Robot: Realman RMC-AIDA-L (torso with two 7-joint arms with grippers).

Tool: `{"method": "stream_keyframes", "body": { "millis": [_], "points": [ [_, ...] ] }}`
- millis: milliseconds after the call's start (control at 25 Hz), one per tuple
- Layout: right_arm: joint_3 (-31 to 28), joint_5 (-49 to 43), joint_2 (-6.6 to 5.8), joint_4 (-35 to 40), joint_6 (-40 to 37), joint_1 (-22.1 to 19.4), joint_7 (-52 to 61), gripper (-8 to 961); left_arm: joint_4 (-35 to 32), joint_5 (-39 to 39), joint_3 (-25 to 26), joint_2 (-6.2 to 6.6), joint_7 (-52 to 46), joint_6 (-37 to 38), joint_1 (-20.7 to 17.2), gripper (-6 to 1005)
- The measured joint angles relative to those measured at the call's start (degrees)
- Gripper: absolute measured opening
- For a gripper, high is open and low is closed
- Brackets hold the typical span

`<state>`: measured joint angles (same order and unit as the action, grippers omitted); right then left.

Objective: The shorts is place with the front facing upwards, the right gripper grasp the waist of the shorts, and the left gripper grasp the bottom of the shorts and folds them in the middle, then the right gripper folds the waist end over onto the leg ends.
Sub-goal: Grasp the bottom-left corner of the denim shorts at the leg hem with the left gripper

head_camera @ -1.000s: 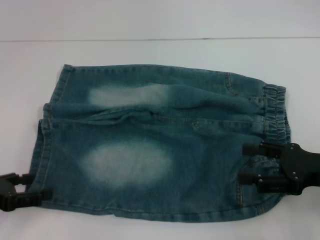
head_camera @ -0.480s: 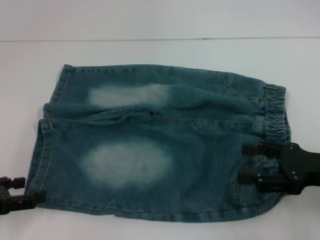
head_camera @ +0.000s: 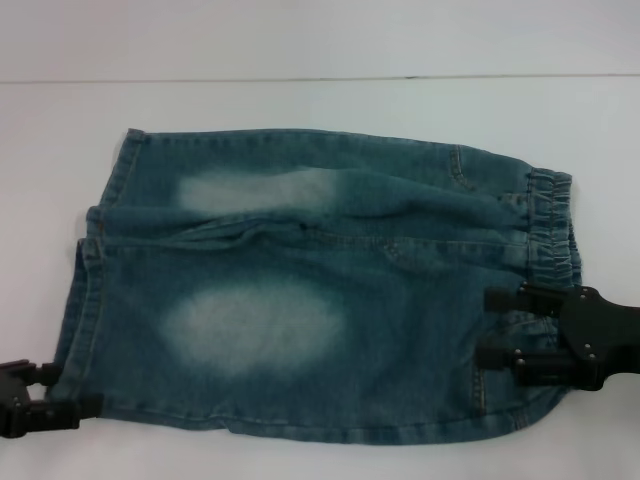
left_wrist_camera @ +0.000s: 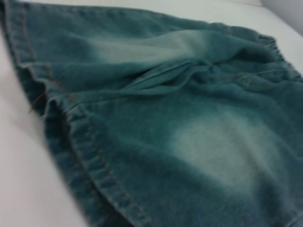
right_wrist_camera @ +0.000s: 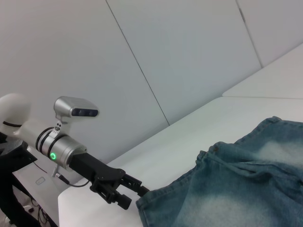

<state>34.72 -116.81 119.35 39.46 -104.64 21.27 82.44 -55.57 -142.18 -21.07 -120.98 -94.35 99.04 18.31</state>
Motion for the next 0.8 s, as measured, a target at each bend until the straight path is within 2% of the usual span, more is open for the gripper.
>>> {"method": "stream_keyframes", "body": {
  "millis": [520, 800],
  "points": [
    [0.0, 0.0, 0.0, -0.1, -0.2, -0.1, 0.1, 853, 0.0, -1.1, -0.3, -0.17, -1.0, -0.7, 0.8, 888],
    [0.0, 0.0, 0.0, -0.1, -0.3, 0.0, 0.1, 848, 0.0, -1.7, -2.7, -0.6, -1.8, -0.3, 1.2, 864]
  ]
}}
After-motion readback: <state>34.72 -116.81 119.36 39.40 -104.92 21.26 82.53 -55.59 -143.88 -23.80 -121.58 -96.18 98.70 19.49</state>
